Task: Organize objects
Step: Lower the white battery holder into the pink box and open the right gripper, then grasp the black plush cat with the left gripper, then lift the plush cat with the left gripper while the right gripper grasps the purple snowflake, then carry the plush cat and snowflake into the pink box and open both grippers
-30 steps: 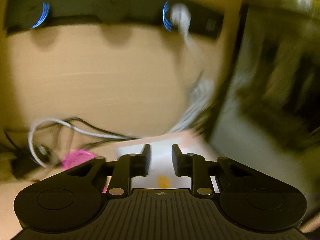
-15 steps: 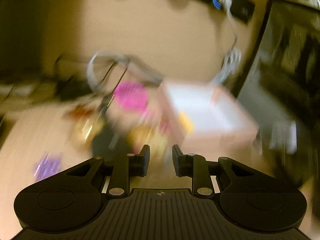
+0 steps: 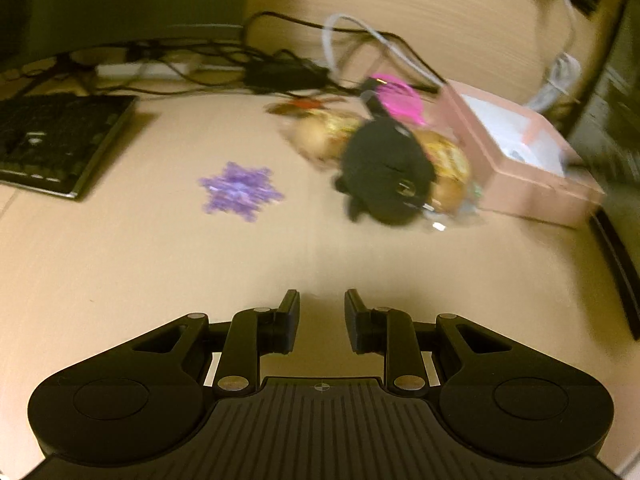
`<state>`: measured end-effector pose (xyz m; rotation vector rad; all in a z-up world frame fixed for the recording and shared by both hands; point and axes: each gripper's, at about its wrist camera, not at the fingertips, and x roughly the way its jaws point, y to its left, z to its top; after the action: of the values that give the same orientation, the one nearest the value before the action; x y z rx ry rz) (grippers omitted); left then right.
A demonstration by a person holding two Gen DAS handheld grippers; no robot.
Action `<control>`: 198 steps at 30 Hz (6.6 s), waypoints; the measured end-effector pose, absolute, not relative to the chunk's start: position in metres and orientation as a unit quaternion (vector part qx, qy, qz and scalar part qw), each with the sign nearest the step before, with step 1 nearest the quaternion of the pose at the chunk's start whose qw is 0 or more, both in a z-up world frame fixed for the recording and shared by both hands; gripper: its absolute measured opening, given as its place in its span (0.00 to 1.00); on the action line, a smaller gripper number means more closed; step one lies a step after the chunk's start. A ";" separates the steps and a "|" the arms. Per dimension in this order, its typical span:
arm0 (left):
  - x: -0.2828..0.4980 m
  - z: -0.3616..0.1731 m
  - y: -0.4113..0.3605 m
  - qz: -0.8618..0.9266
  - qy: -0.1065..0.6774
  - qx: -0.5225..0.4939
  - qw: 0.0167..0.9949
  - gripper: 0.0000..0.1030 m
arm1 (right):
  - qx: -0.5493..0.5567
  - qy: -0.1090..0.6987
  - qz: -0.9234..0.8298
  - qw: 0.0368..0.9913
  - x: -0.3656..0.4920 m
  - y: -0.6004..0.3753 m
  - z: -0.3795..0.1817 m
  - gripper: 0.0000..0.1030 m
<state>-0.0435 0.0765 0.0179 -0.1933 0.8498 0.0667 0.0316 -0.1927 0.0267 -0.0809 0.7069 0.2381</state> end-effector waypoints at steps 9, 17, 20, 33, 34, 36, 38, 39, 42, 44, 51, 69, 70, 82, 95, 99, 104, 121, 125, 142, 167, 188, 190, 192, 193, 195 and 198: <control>-0.007 0.041 0.097 0.053 0.369 -0.095 0.923 0.26 | -0.033 0.416 0.102 0.903 -0.037 -0.191 -0.015 1.00; 0.015 0.046 0.079 -0.022 0.354 -0.124 0.927 0.26 | -0.030 0.425 0.054 0.903 -0.050 -0.204 -0.015 1.00; 0.025 0.050 0.072 -0.037 0.336 -0.151 0.929 0.26 | -0.028 0.433 0.038 0.900 -0.051 -0.208 -0.020 1.00; 0.065 0.030 0.041 -0.025 0.381 -0.138 0.914 0.68 | -0.011 0.460 0.022 0.888 -0.058 -0.213 -0.043 1.00; 0.067 0.028 0.038 -0.027 0.391 -0.135 0.910 0.73 | -0.008 0.460 0.023 0.888 -0.058 -0.213 -0.043 1.00; 0.072 0.020 0.032 -0.030 0.411 -0.124 0.903 0.75 | -0.008 0.458 0.025 0.889 -0.057 -0.212 -0.044 1.00; 0.075 0.012 0.032 -0.029 0.421 -0.135 0.897 0.75 | -0.009 0.456 0.026 0.890 -0.057 -0.211 -0.044 1.00; 0.076 0.011 0.033 -0.026 0.422 -0.142 0.895 0.75 | -0.009 0.454 0.026 0.891 -0.058 -0.210 -0.044 1.00; 0.079 0.009 0.036 -0.018 0.414 -0.150 0.898 0.74 | -0.010 0.446 0.026 0.895 -0.061 -0.210 -0.044 1.00; 0.082 0.009 0.038 -0.021 0.412 -0.155 0.898 0.72 | -0.008 0.440 0.026 0.898 -0.063 -0.210 -0.046 1.00; 0.083 0.002 0.050 -0.041 0.434 -0.202 0.877 0.65 | 0.002 0.437 0.010 0.899 -0.060 -0.210 -0.045 1.00; -0.042 0.051 0.157 0.019 0.373 -0.217 0.902 0.64 | -0.066 0.383 0.137 0.911 -0.027 -0.117 -0.009 1.00; -0.047 0.051 0.165 0.029 0.372 -0.224 0.900 0.64 | -0.069 0.371 0.143 0.915 -0.028 -0.107 -0.005 1.00; -0.087 0.048 0.230 0.089 0.363 -0.246 0.894 0.64 | -0.126 0.344 0.266 0.891 -0.007 0.007 -0.003 1.00; -0.113 0.052 0.236 0.114 0.367 -0.212 0.899 0.64 | -0.129 0.375 0.293 0.870 0.036 0.095 -0.043 1.00; -0.114 0.054 0.235 0.112 0.368 -0.210 0.899 0.64 | -0.112 0.388 0.294 0.866 0.043 0.097 -0.044 0.92; -0.114 0.052 0.232 0.104 0.372 -0.214 0.897 0.64 | -0.133 0.387 0.312 0.858 0.037 0.100 -0.038 0.53; -0.083 0.043 0.192 0.022 0.400 -0.179 0.899 0.64 | -0.217 0.349 0.318 0.854 -0.041 0.017 -0.033 0.83; -0.074 0.041 0.178 0.001 0.406 -0.167 0.898 0.64 | -0.210 0.351 0.274 0.871 -0.040 -0.010 -0.035 0.84; -0.086 0.041 0.193 0.042 0.409 -0.176 0.894 0.64 | -0.109 0.389 0.287 0.869 -0.039 0.006 -0.042 0.94; -0.064 0.060 0.086 -0.079 0.418 -0.165 0.890 0.64 | -0.098 0.342 0.215 0.909 -0.067 -0.134 0.033 0.52; 0.137 0.110 -0.075 -0.167 0.294 -0.101 0.936 0.67 | -0.018 0.356 0.103 0.929 -0.072 -0.252 0.019 0.52; 0.157 0.102 -0.083 -0.154 0.281 -0.104 0.941 0.68 | -0.018 0.364 0.099 0.926 -0.071 -0.255 0.014 0.52; 0.181 0.084 -0.096 -0.146 0.314 -0.083 0.934 0.68 | -0.022 0.371 0.096 0.923 -0.070 -0.255 0.010 0.52; 0.188 0.076 -0.098 -0.144 0.328 -0.080 0.930 0.68 | -0.023 0.373 0.094 0.923 -0.068 -0.256 0.008 0.52; 0.190 0.068 -0.094 -0.132 0.324 -0.096 0.932 0.67 | -0.026 0.376 0.093 0.922 -0.066 -0.259 0.006 0.52; 0.170 0.078 -0.071 -0.122 0.277 -0.140 0.943 0.67 | -0.025 0.375 0.090 0.922 -0.064 -0.263 0.004 0.52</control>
<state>0.1696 -0.0707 0.0781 -0.2863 0.5641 -0.2497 -0.0639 -0.2629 0.0041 -0.0506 0.7703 0.1840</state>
